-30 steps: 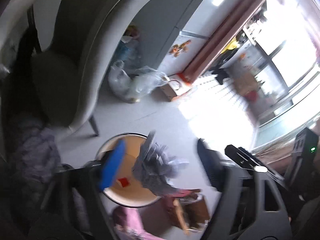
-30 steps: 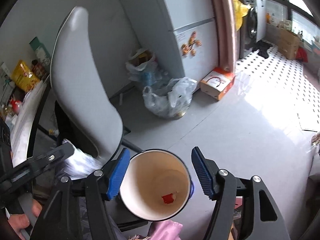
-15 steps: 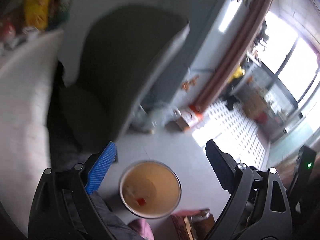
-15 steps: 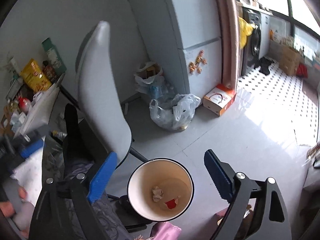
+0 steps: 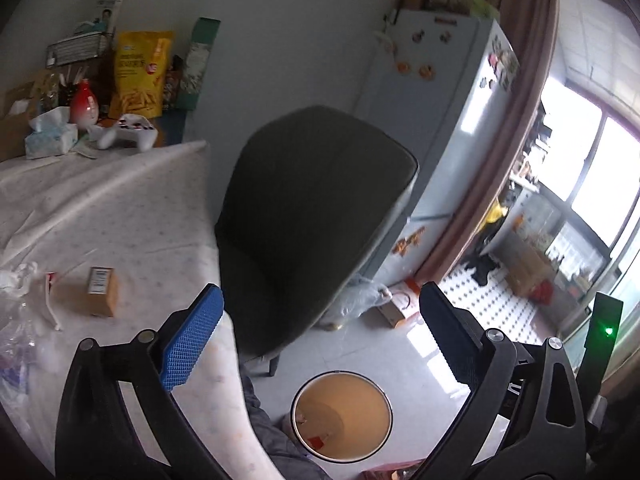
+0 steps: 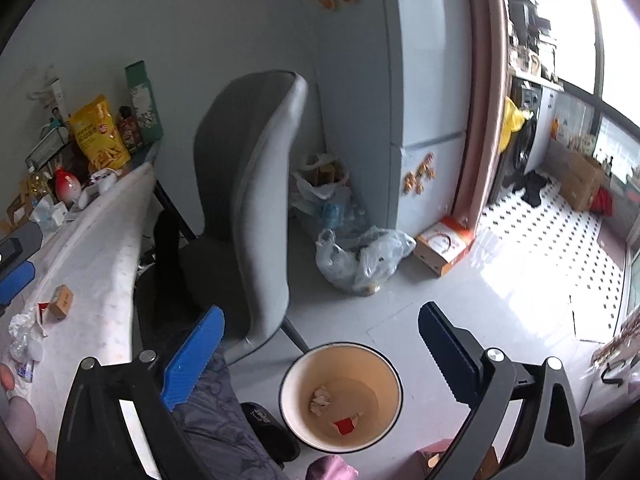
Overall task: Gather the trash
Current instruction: 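Move both open tools back over the table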
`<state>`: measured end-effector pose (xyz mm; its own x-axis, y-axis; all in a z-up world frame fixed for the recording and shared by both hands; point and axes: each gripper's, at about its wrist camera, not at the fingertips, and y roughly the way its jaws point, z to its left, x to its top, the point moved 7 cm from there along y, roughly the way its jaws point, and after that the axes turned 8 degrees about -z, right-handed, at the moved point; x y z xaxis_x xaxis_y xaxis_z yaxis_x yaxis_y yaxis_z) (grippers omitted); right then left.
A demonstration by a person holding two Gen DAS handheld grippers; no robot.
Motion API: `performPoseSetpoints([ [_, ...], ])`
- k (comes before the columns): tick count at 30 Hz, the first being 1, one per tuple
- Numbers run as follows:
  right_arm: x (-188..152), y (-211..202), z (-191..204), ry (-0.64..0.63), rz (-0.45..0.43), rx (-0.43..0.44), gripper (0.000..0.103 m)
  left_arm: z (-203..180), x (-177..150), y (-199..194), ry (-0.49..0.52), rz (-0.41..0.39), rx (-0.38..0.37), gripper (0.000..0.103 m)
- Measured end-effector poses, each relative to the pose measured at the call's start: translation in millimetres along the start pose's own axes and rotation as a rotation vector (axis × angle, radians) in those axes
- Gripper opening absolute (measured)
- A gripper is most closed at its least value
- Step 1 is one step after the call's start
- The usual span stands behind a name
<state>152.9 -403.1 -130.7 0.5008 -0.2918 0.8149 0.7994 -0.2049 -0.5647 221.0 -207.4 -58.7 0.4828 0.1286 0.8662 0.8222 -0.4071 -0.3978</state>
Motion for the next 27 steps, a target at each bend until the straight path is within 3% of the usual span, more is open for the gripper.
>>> performPoseSetpoints([
  [6, 10.1, -23.1, 51.0, -0.072, -0.031, 0.138, 0.096, 26.4, 17.5, -24.5, 0.046, -0.071, 0.087, 0.097],
  [14, 10.4, -40.1, 111.4, -0.140, -0.063, 0.250, 0.096, 77.7, 25.1, -63.6, -0.020, -0.128, 0.117, 0.097],
  [21, -2.6, -55.7, 158.2, -0.196, -0.066, 0.315, 0.096, 127.0, 28.2, -108.5, -0.033, -0.210, 0.287, 0.097],
  [27, -10.0, -67.5, 182.2, -0.167, -0.052, 0.398, 0.095, 168.1, 17.2, -148.2, -0.074, -0.221, 0.347, 0.097],
])
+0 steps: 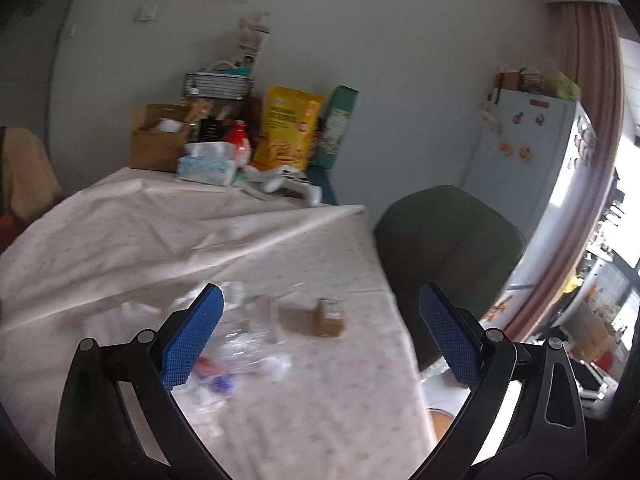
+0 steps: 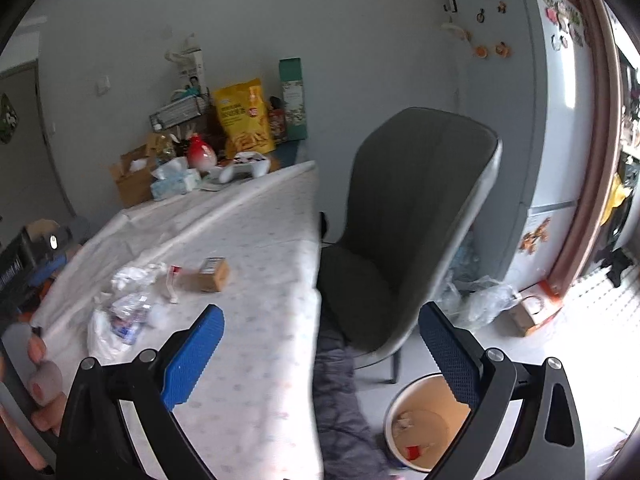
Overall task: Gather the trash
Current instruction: 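Move both open tools back over the table, then grasp the white plastic bag with the left tool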
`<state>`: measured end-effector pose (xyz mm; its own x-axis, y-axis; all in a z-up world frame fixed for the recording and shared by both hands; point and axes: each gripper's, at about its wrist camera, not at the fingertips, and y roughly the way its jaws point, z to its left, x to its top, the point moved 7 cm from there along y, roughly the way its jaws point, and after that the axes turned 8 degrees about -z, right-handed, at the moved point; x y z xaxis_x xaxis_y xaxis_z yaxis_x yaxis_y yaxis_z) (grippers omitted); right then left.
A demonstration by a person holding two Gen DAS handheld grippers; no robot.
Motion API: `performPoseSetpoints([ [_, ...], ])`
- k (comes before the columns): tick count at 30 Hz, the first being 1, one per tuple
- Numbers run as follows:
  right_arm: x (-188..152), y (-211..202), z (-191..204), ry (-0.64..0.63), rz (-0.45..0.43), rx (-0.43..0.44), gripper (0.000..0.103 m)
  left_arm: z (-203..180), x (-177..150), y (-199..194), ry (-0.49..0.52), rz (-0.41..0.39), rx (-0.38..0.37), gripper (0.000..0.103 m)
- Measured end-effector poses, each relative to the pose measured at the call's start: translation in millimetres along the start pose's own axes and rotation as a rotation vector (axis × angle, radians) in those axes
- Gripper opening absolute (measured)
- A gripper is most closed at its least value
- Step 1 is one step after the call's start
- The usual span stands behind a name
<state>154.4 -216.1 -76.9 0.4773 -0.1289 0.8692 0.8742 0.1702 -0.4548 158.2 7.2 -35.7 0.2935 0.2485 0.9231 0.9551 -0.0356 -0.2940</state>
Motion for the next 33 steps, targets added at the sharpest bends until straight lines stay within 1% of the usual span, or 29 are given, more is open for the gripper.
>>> performPoseSetpoints([
  [2, -0.6, -0.3, 6.4, 0.003, 0.002, 0.020, 0.095, 12.6, -2.1, -7.3, 0.004, 0.011, 0.001, 0.097],
  [5, -3.2, -0.1, 22.6, -0.012, 0.004, 0.050, 0.095, 28.9, -5.5, -18.0, 0.008, 0.009, 0.038, 0.097],
  [9, -9.1, 2.1, 46.5, -0.041, 0.010, 0.090, 0.095, 47.8, -10.0, -30.2, 0.007, 0.015, 0.056, 0.097],
  [12, -16.2, 4.1, 62.9, -0.055, 0.018, 0.125, 0.095, 62.9, -16.8, -36.5, 0.015, 0.041, 0.054, 0.097],
  [15, -25.0, 9.3, 81.7, -0.070, 0.043, 0.161, 0.095, 85.7, -23.9, -41.7, 0.001, 0.066, 0.066, 0.097],
  [19, -37.8, 18.7, 107.5, -0.103, 0.093, 0.217, 0.085, 120.4, -27.9, -49.9, -0.041, 0.068, 0.093, 0.097],
  [23, -47.4, 27.5, 132.9, -0.132, 0.132, 0.274, 0.083, 147.2, -31.4, -49.9, -0.075, 0.082, 0.133, 0.097],
  [25, -52.2, 31.7, 144.5, -0.152, 0.146, 0.293, 0.079, 158.6, -35.2, -48.2, -0.100, 0.095, 0.148, 0.097],
  [27, -55.3, 36.5, 153.1, -0.159, 0.157, 0.307, 0.077, 167.2, -41.0, -44.9, -0.124, 0.112, 0.156, 0.097],
  [30, -60.7, 45.3, 161.2, -0.160, 0.169, 0.315, 0.077, 169.0, -50.0, -38.1, -0.127, 0.138, 0.148, 0.091],
  [32, -63.7, 49.2, 163.1, -0.155, 0.175, 0.316, 0.077, 165.4, -58.5, -30.3, -0.138, 0.171, 0.124, 0.081],
  [33, -65.5, 50.6, 163.1, -0.152, 0.177, 0.315, 0.077, 161.6, -63.5, -26.0, -0.144, 0.192, 0.104, 0.078],
])
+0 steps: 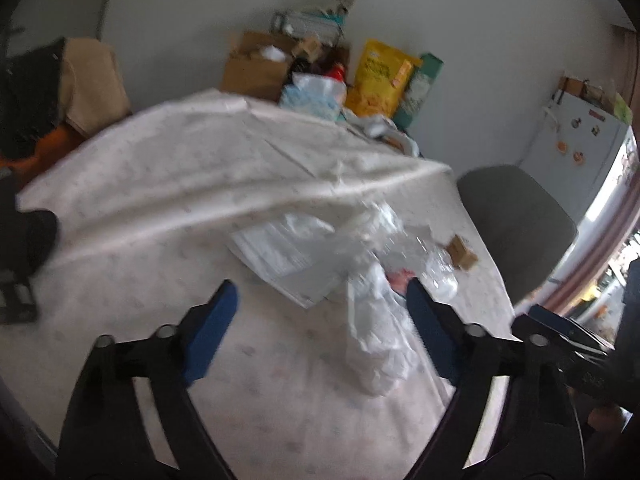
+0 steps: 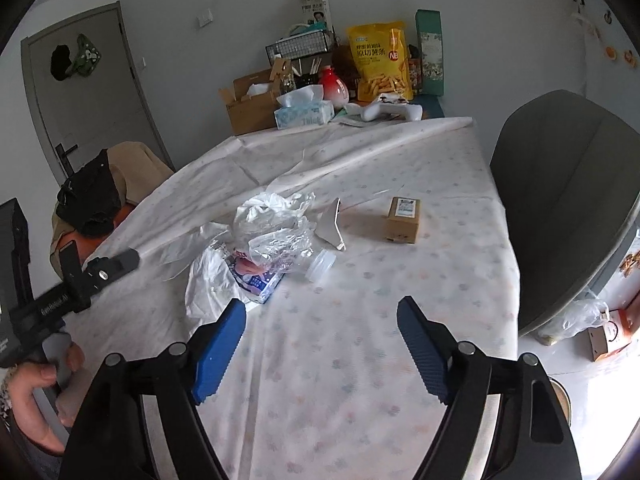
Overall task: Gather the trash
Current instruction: 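Grasp the white plastic bag with the left tool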
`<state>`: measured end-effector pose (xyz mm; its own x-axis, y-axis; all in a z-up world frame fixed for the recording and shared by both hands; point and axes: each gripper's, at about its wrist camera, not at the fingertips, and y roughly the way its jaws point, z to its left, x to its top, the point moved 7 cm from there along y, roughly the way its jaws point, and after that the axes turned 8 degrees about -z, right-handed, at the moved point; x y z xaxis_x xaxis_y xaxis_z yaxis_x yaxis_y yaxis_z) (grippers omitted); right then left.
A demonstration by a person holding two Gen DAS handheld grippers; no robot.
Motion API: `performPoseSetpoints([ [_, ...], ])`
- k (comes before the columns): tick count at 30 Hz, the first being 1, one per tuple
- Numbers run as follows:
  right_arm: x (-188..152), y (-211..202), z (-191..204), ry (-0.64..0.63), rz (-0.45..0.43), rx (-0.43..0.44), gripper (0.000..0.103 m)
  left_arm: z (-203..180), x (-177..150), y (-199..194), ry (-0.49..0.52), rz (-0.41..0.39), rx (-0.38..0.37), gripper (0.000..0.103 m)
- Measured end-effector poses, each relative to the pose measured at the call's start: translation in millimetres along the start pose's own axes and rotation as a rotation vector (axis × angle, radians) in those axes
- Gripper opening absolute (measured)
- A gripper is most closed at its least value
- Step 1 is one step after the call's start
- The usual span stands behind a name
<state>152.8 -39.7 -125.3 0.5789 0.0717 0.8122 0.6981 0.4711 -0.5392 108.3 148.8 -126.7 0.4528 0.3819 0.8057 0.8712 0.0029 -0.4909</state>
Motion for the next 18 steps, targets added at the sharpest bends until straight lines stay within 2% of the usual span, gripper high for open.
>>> performPoseSetpoints([
  [1, -0.7, 2.1, -0.3, 0.000, 0.002, -0.001, 0.077, -4.5, -4.0, 4.8, 0.000, 0.019, -0.018, 0.073],
  [3, -3.4, 6.1, -1.4, -0.001, 0.009, -0.004, 0.077, -17.0, -13.7, 15.0, 0.016, 0.052, -0.048, 0.072],
  [6, -7.7, 11.9, -4.2, -0.005, 0.021, -0.013, 0.077, -28.0, -24.1, 29.1, 0.037, 0.081, -0.047, 0.072],
  [7, -7.6, 13.8, -5.6, -0.005, 0.024, -0.015, 0.077, -29.8, -27.5, 34.0, 0.038, 0.093, -0.047, 0.067],
  [8, -7.5, 14.8, -7.3, -0.003, 0.026, -0.018, 0.077, -30.9, -31.0, 39.5, 0.033, 0.117, -0.049, 0.050],
  [9, -7.2, 15.5, -8.8, -0.001, 0.026, -0.020, 0.077, -31.5, -35.2, 45.4, 0.017, 0.152, -0.058, 0.040],
  [10, -6.5, 16.4, -10.6, 0.002, 0.026, -0.022, 0.077, -31.7, -37.4, 48.7, -0.001, 0.175, -0.073, 0.023],
  [11, -5.3, 17.6, -11.7, 0.003, 0.026, -0.022, 0.077, -32.2, -41.0, 51.7, -0.017, 0.197, -0.088, 0.014],
  [16, 0.9, 28.1, -8.5, -0.027, 0.032, -0.020, 0.077, -37.3, -32.3, 36.9, 0.003, 0.143, -0.099, 0.009],
  [18, 3.5, 36.8, -3.1, -0.070, 0.041, -0.021, 0.077, -36.1, -19.0, 23.5, 0.005, 0.090, -0.087, 0.009],
])
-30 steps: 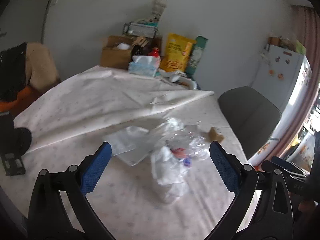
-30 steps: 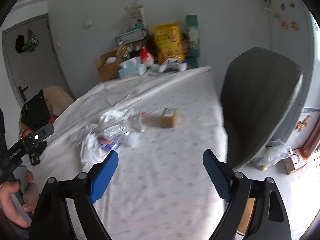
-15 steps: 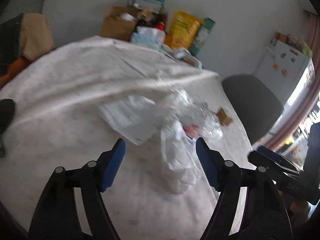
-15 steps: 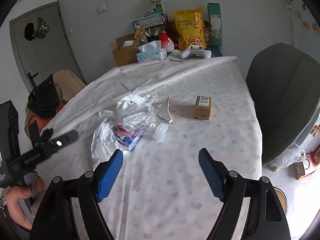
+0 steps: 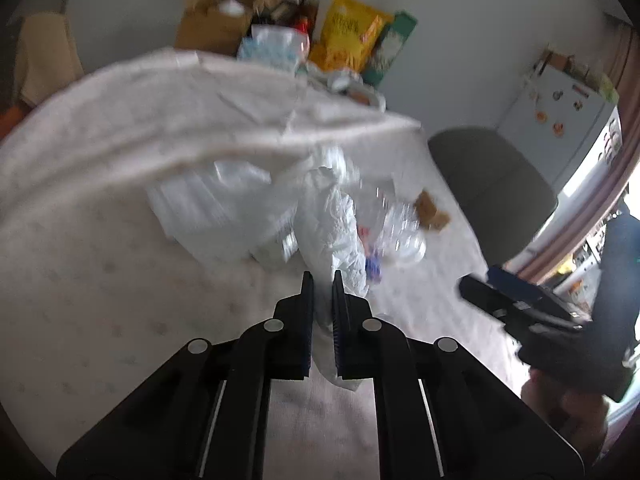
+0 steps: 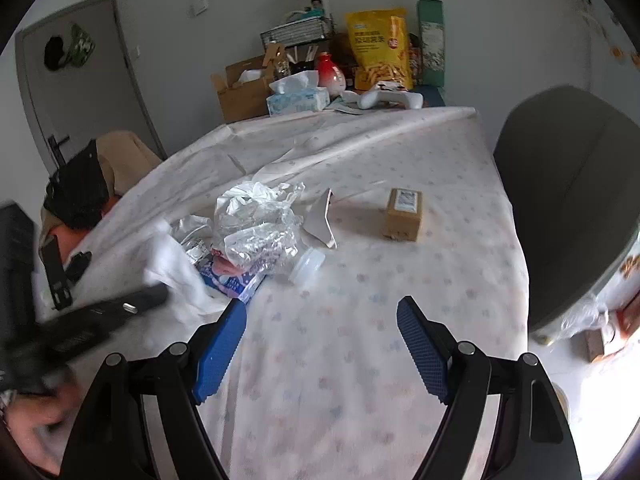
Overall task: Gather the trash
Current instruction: 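Grasp the crushed clear plastic bottle with the right tool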
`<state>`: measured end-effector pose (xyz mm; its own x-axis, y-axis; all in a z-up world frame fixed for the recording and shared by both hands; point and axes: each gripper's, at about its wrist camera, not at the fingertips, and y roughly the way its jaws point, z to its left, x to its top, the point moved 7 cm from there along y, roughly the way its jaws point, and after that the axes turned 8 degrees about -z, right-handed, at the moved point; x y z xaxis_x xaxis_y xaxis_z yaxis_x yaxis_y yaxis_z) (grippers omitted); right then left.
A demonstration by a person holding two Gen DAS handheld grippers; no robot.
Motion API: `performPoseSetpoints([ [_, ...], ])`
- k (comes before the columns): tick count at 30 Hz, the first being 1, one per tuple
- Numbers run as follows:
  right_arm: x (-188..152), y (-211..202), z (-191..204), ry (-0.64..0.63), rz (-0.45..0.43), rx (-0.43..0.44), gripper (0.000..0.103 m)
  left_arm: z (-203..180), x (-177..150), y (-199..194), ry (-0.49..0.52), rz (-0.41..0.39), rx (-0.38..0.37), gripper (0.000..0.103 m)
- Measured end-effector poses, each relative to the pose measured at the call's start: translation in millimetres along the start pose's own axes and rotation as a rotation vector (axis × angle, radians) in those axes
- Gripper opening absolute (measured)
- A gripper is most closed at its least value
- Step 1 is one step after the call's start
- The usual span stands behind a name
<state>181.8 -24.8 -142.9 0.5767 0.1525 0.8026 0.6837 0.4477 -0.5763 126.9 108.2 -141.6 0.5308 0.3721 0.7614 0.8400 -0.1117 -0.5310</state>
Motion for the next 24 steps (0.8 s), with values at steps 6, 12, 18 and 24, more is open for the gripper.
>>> performPoseSetpoints([
  [6, 1.4, 30.1, 13.2, -0.125, 0.057, 0.006, 0.077, 19.8, 23.7, -21.7, -0.026, -0.084, 0.065, 0.009],
  [12, 5.0, 49.9, 18.9, -0.221, 0.092, 0.040, 0.082, 38.2, 30.1, -29.1, -0.056, -0.112, 0.094, 0.009],
  [18, 14.3, 70.3, 28.2, -0.298, 0.093, 0.125, 0.078, 50.2, 32.4, -28.0, -0.083, -0.123, 0.111, 0.009],
  [24, 20.4, 81.0, 38.8, -0.340, 0.074, 0.177, 0.067, 55.7, 28.4, -19.1, -0.094, -0.106, 0.119, 0.009],
])
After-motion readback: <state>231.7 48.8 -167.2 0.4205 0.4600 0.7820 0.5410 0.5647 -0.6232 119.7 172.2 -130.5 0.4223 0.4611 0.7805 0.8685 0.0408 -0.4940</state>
